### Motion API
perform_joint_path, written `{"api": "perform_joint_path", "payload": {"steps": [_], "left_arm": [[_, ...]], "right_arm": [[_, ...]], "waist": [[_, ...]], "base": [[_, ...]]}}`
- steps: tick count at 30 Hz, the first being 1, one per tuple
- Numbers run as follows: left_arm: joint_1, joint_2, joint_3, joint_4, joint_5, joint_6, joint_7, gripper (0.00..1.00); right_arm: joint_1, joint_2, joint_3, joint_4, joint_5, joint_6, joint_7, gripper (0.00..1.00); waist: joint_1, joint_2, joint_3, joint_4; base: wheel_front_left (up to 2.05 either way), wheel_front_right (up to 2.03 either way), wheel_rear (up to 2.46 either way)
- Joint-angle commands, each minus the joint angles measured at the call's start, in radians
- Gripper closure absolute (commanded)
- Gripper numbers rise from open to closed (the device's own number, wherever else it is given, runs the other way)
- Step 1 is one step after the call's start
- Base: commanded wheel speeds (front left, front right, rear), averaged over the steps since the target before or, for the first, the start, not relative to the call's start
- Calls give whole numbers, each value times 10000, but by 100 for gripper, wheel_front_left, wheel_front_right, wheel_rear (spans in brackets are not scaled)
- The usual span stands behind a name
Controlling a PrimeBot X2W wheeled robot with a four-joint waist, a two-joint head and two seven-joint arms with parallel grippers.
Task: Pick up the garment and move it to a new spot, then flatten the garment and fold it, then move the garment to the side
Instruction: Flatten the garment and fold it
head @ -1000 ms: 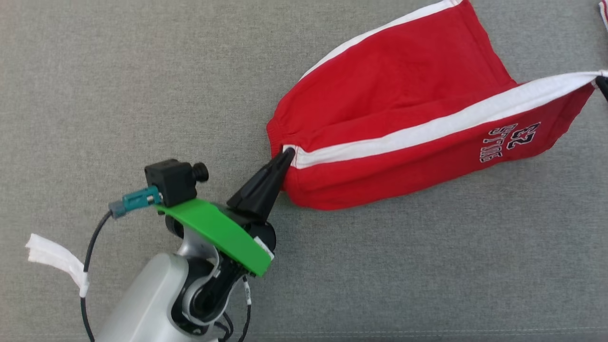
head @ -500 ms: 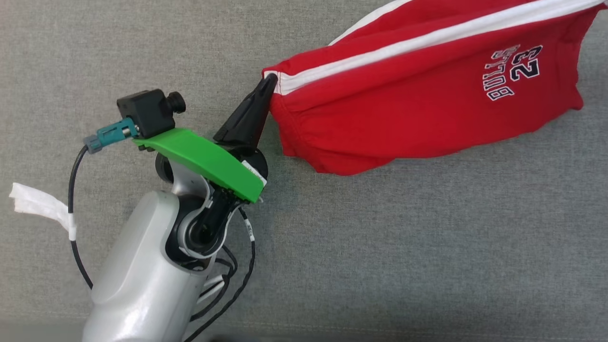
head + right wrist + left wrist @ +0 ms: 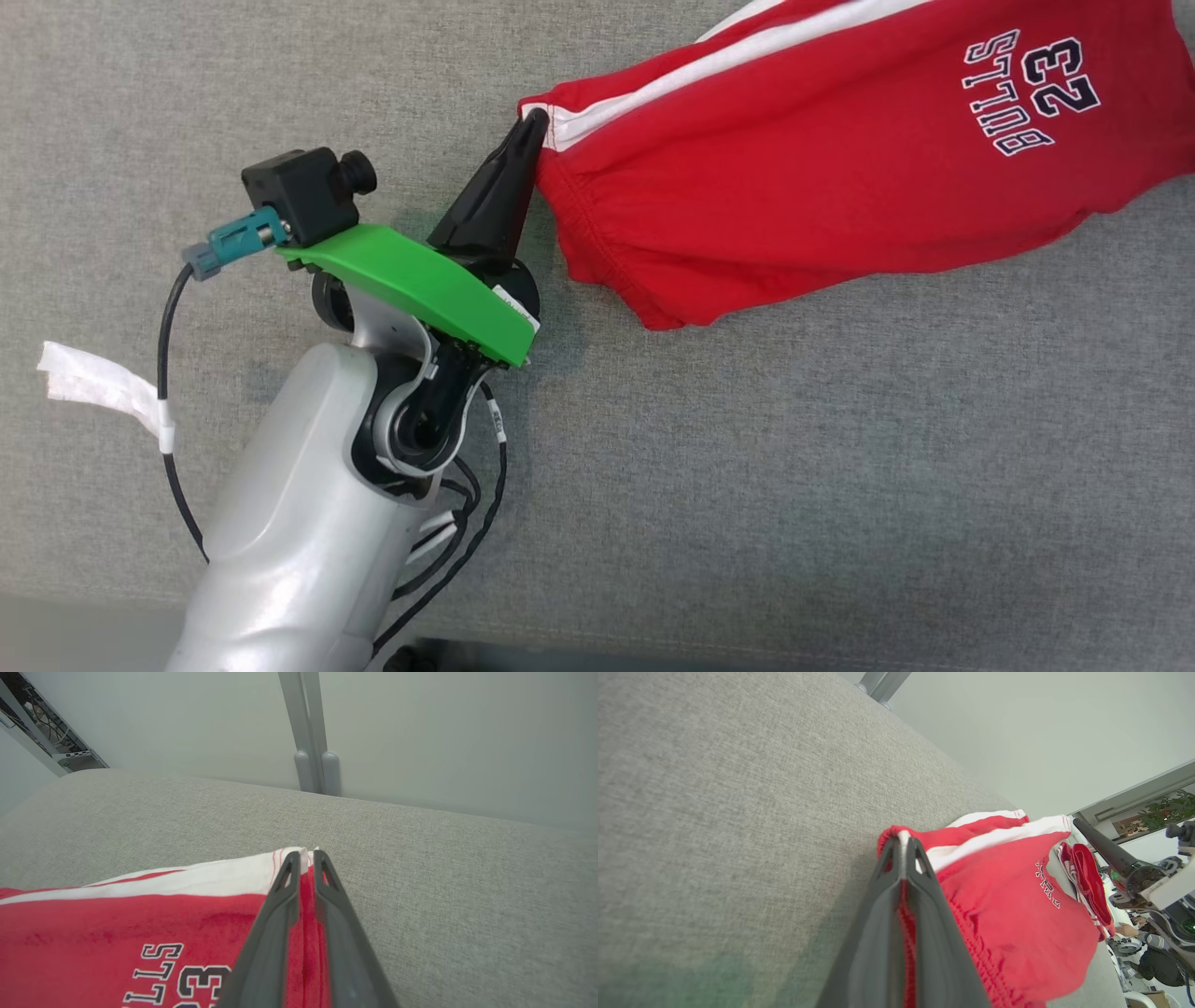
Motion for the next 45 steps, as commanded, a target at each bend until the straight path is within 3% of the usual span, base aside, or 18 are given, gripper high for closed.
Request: {"api": "perform_joint_path", "payload": {"steps": [1, 2, 3, 4, 5, 13, 19, 26, 36, 41, 45], "left_arm": [[-163, -33, -16, 80, 44, -70, -98, 88], [-161, -44, -36, 125, 76, -82, -145, 80], [-141, -44, -43, 185, 102, -64, -182, 57], [-145, -6, -54, 217, 216, -43, -278, 3], [-118, 7, -41, 241, 289, -39, -396, 0], [570, 444, -62, 278, 1569, 316, -1918, 0], [1445, 978, -286, 365, 3505, 1180, -3006, 0], [3109, 768, 466, -364, 5300, 1946, -3145, 0], [5451, -63, 1408, -1567, 7384, 1732, -3145, 0], [6066, -376, 1448, -1665, 7899, 1598, -3145, 0], [6280, -506, 1296, -1723, 8150, 1515, -3146, 0]], "right_arm": [[-174, 30, 153, 133, 70, 1, -150, 0], [-239, 42, 237, 216, 95, 1, -244, 0], [-301, 56, 291, 336, 101, 1, -417, 0], [-330, 67, 342, 418, 88, 1, -586, 0], [-341, 88, 433, 501, 90, 3, -775, 0], [404, 324, 1214, 542, 179, 1, -2510, 0], [1376, 903, 1499, 619, 205, 1, -3277, 0], [2640, 1907, 981, 615, -257, 1, -3393, 0], [4601, 2986, -213, 625, -770, 3, -3399, 0], [5247, 3051, -550, 744, -784, 3, -3394, 0], [5148, 2839, -220, 1077, -434, 3, -3322, 0]], "waist": [[0, 0, 4, 38], [0, 0, -11, 39], [0, 0, -37, 30], [0, 0, -70, 18], [0, 0, -123, -4], [0, 0, -968, -399], [0, 0, -1947, -696], [0, 0, -3105, -942], [0, 0, -4062, -798], [0, 0, -4175, -408], [0, 0, -4048, -73]], "base": [[0, 0, 0], [0, 0, 0], [0, 0, 0], [0, 0, 0], [0, 0, 0], [0, 0, 0], [0, 0, 0], [0, 0, 0], [0, 0, 0], [0, 0, 0], [0, 0, 0]]}}
